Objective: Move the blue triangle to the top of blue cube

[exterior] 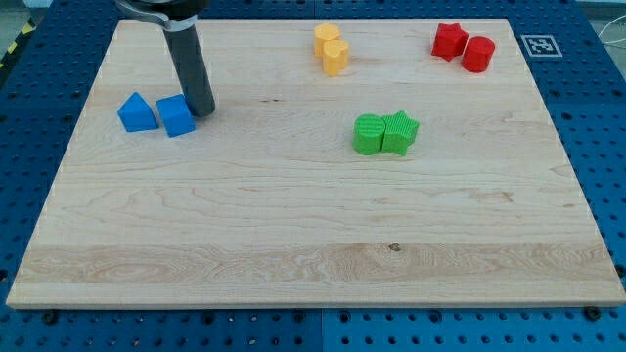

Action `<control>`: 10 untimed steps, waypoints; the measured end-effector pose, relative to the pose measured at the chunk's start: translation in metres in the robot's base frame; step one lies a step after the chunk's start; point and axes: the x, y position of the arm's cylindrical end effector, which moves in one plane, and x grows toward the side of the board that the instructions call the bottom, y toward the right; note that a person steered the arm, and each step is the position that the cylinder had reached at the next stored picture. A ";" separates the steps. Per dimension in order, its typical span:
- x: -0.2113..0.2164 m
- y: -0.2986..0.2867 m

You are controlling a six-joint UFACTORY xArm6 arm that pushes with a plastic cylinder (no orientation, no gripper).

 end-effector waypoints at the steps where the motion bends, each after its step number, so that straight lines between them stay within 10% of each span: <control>1: -0.010 0.040; 5: 0.083 0.109; 10: 0.057 -0.089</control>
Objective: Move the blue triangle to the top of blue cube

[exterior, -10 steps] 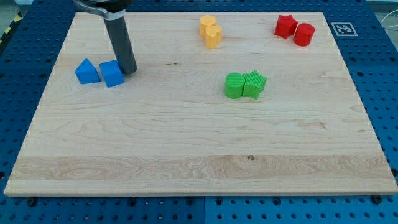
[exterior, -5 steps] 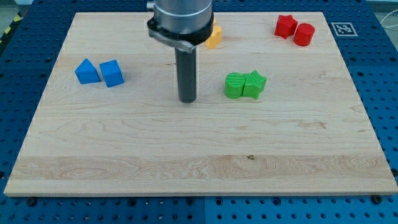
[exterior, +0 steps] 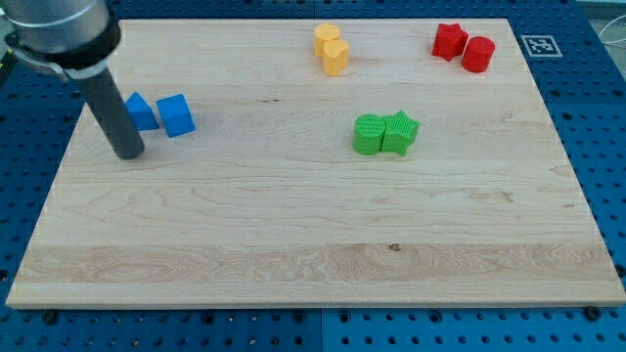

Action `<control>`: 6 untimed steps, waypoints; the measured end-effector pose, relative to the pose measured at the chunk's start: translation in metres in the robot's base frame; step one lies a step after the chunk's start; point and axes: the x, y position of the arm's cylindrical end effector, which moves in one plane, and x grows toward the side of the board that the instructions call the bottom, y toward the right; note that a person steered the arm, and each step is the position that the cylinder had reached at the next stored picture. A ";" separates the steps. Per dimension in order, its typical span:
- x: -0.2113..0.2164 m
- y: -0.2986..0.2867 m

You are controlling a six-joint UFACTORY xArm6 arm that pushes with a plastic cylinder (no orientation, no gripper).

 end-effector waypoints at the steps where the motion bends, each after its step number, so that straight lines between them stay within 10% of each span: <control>1: -0.026 -0.013; 3: -0.078 0.014; 6: -0.023 0.024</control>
